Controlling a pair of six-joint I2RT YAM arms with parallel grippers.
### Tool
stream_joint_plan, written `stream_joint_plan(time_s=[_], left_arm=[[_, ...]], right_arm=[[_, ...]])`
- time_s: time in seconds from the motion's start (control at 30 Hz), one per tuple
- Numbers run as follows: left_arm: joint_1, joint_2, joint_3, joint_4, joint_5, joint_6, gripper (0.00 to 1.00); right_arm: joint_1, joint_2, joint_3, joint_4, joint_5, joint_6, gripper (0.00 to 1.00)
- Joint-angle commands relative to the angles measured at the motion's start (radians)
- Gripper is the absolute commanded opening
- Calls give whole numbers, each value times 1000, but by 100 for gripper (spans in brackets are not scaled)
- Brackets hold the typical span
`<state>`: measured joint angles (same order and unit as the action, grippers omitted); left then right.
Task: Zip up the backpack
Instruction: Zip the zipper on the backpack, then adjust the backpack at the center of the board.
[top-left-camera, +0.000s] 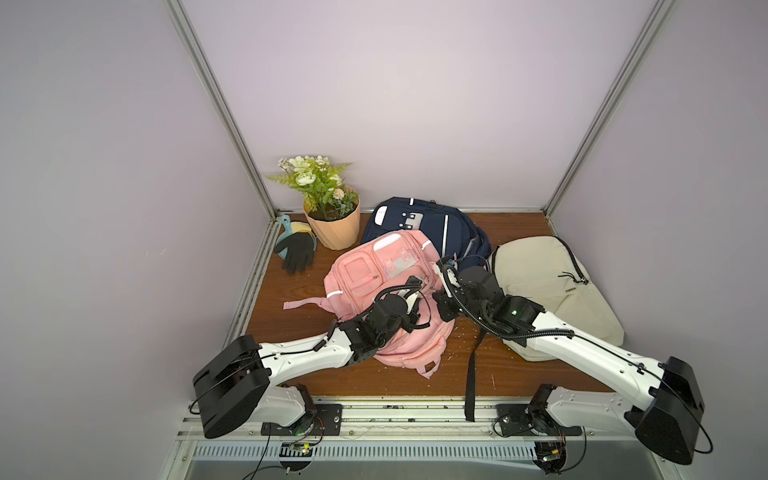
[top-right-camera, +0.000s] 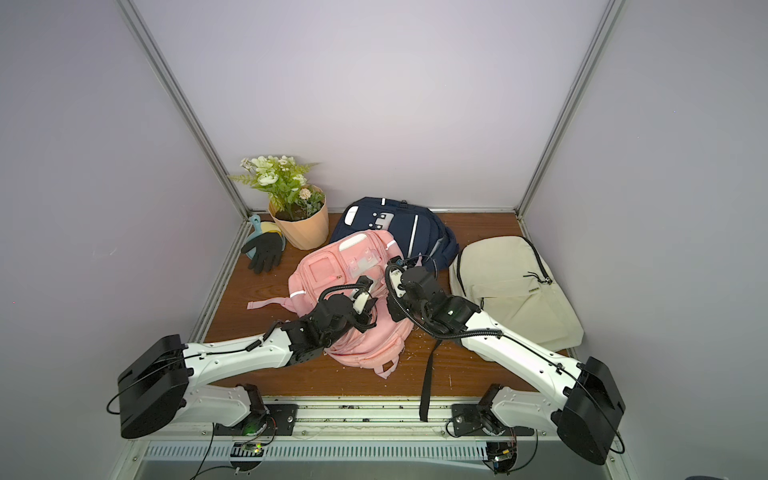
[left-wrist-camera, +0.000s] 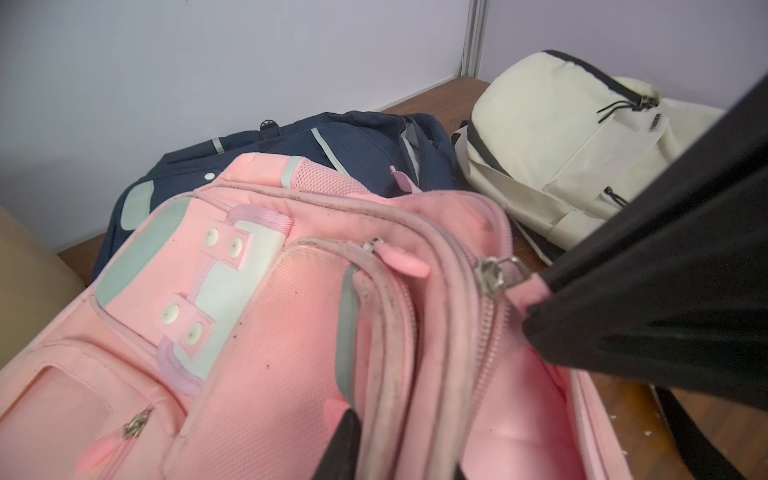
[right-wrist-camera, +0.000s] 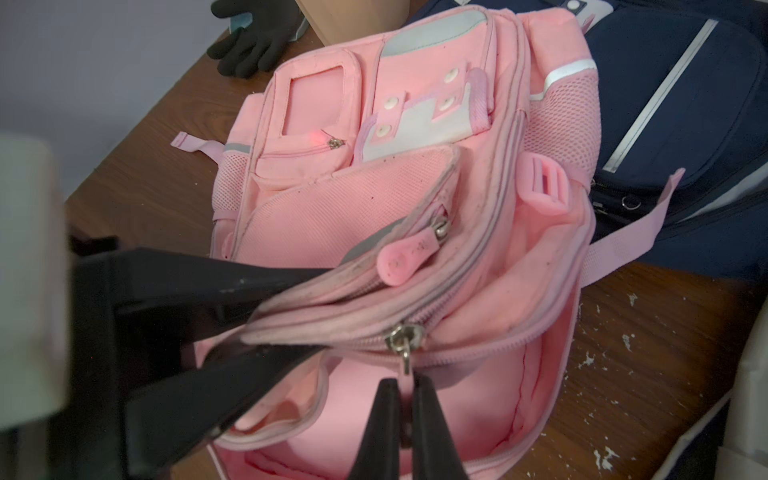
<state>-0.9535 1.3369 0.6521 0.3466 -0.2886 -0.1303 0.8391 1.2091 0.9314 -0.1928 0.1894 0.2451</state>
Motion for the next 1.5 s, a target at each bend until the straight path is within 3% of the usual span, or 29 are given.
stream_joint_plan(time_s=[0.0,0.13,0.43,0.67,0.83,0.97,1.1,1.23,1.3,1.47], left_arm=[[-5,-2,-23,-8,0,12,18],[-62,-50,-112,6,-31,12,11],[-95,-267,-329,118,10,56,7],[-111,-300,-348,148,101,113,6],[-122,-278,-333,164,106,108,6],[-122,-218,-273,138,76,65,9],[-122,-131,-171,65,24,0,23],[-106,-107,-106,2,-81,-72,59],[-80,-130,-82,-49,-134,-115,73],[68,-223,-62,-201,-235,-305,89]], right_arm=[[-58,30,101,-25,71,16,0],[-212,108,179,-70,4,29,0],[-260,259,293,-31,90,-30,0],[-261,382,353,80,153,-44,0],[-271,485,465,81,223,-39,0],[-271,499,505,60,181,-28,0],[-271,448,459,60,93,-13,5],[-271,386,389,28,56,16,34],[-271,352,354,11,48,28,41],[-271,249,251,-31,52,79,53]])
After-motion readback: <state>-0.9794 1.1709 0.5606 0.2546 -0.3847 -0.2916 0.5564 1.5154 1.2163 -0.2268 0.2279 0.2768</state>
